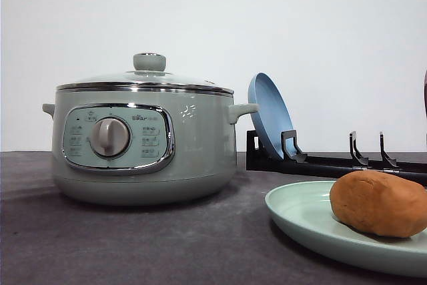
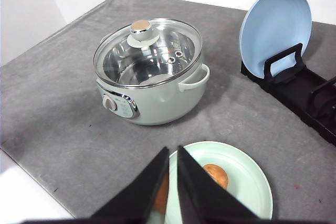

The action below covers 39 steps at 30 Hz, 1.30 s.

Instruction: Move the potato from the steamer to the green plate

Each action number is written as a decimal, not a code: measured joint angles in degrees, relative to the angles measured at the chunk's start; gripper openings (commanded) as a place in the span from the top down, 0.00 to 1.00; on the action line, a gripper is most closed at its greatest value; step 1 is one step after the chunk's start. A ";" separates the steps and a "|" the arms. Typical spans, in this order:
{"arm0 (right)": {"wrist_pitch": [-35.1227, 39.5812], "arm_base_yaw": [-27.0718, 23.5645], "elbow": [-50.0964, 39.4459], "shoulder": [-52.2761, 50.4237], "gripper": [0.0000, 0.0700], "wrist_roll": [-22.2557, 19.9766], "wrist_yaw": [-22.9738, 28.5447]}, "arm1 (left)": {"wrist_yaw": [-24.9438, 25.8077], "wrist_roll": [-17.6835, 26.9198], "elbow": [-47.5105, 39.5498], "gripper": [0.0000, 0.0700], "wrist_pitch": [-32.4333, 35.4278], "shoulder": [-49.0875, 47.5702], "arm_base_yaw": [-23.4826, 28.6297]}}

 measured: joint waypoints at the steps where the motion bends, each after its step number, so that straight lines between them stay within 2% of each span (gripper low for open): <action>1: 0.00 0.00 0.00 0.00 0.98 0.00 0.00 | 0.00 0.00 0.00 0.98 0.00 0.00 0.00; 6: 0.00 0.00 0.00 0.00 0.98 0.00 0.00 | 0.00 0.00 0.00 0.98 0.00 -0.08 0.12; 11: 0.00 0.00 0.00 0.00 0.98 0.00 0.00 | 0.02 0.00 -2.72 0.98 2.43 -1.54 2.98; 14: 0.00 0.00 0.00 0.00 0.98 0.00 0.00 | 0.00 0.00 -9.78 0.98 8.80 -4.45 6.41; 21: 0.00 0.00 0.00 0.00 0.98 0.00 0.00 | 0.00 0.02 -34.34 0.98 31.85 -16.29 16.54; 24: 0.00 0.00 0.00 0.00 0.98 0.00 0.00 | 0.00 0.02 -44.03 0.98 38.73 -20.53 18.87; 30: 0.00 0.00 0.00 0.00 0.98 0.00 0.00 | -1.15 0.02 -57.79 0.97 43.14 -27.35 21.08; 39: 0.00 0.00 0.00 0.00 0.98 0.00 0.00 | -7.66 -0.24 -61.82 0.97 43.98 -30.08 22.16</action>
